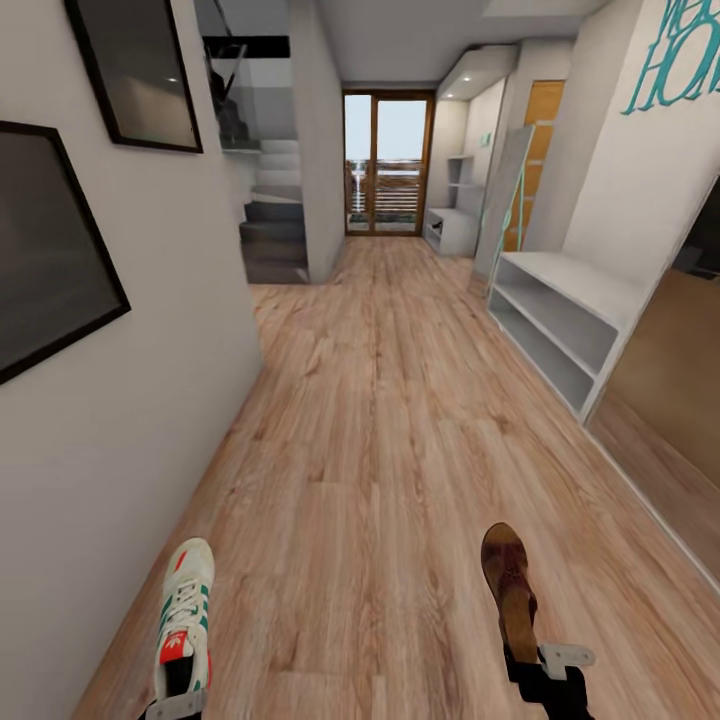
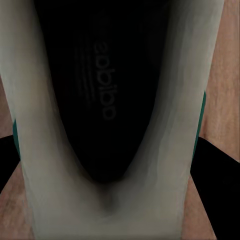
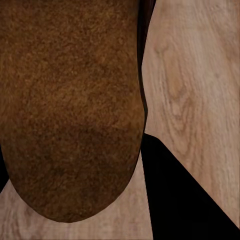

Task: Pick up the two gym shoes and the two sandals from the corridor floor and place them onto the hallstand (shoe rack) in the corridor, making sure they are on the rack and not on the floor. Arrange them so the two gym shoes are next to each other and the two sandals are next to each other.

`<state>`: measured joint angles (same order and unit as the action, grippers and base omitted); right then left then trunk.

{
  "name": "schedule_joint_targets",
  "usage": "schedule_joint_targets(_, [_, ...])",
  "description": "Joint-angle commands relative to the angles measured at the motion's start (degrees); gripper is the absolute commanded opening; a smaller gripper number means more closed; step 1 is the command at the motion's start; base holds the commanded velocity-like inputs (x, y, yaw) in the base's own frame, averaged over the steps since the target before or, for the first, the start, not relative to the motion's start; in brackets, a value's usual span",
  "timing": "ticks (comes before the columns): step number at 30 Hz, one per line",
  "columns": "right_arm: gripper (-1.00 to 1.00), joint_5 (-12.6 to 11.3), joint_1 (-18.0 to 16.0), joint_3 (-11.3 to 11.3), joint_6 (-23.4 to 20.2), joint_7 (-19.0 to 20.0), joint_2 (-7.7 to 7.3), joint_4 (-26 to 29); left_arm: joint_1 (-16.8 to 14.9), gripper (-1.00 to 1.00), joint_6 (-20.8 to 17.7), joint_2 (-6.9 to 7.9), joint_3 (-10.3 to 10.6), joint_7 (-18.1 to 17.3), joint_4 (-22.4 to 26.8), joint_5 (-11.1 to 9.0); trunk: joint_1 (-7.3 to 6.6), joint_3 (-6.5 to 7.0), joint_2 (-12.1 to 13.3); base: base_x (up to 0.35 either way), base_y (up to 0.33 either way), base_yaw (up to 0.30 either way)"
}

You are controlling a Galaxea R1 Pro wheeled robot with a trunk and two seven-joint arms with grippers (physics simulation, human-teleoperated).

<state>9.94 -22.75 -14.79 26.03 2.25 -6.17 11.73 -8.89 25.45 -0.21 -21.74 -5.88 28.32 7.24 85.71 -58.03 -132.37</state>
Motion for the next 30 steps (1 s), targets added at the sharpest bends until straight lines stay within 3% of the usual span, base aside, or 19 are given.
schedule_joint_targets(1, [-1.0, 0.25, -0.06, -0.51, 0.16, 0.3, 0.01, -0.04, -0.06, -1.0, 0.21, -0.05, -0.49, -0.36, -0.02, 0.59, 0.02, -0.05, -0.02, 0.339, 0.0, -0.104])
schedule_joint_targets(9, [-1.0, 0.25, -0.05, -0.51, 0.16, 0.3, 0.01, -0.12, -0.07, -1.0, 0.21, -0.05, -0.5, -0.36, -0.02, 0.65, 0.02, -0.05, -0.02, 0.339, 0.0, -0.173])
schedule_joint_targets(30, [-1.0, 0.25, -0.03, -0.51, 0.16, 0.3, 0.01, -0.13, -0.05, -1.0, 0.21, -0.05, -0.5, -0.36, -0.02, 0.59, 0.02, -0.05, -0.02, 0.339, 0.0, -0.004])
